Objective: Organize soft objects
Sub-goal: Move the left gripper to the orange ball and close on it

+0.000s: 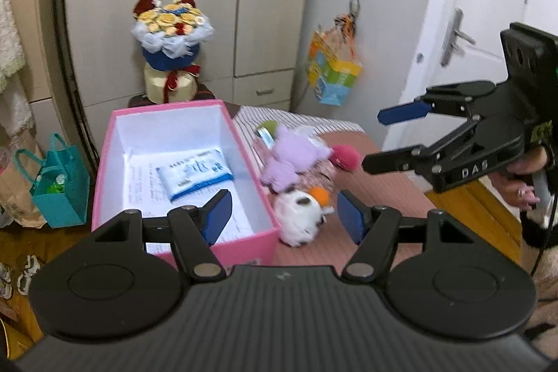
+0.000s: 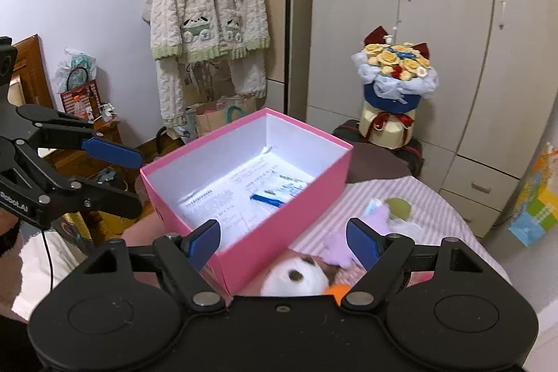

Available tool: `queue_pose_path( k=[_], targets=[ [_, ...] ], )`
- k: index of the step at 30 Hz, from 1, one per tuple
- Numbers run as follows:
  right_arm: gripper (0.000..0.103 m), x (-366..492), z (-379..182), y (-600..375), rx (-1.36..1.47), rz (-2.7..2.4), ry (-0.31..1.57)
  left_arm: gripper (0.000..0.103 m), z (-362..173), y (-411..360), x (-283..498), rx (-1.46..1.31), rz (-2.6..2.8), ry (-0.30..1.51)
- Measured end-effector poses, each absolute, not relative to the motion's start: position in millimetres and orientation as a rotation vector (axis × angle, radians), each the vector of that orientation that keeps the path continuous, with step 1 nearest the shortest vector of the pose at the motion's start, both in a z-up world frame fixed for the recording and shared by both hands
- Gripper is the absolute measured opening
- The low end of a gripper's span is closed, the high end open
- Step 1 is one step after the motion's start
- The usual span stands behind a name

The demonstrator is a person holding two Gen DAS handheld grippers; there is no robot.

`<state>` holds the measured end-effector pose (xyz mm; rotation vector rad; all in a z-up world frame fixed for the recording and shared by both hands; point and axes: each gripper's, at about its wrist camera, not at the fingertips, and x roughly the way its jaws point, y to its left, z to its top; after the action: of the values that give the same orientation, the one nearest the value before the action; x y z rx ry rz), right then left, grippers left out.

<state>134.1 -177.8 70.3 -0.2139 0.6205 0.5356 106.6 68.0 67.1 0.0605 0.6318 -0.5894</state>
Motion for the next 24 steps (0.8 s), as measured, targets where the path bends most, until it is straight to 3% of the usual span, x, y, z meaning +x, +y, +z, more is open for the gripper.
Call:
queue_pose_path(
  k=[24],
  targets=[
    [0.084, 102, 10, -275, -0.104, 0.463, 0.667, 0.063, 13, -46, 93, 0.241, -0.693, 0.71]
  ],
)
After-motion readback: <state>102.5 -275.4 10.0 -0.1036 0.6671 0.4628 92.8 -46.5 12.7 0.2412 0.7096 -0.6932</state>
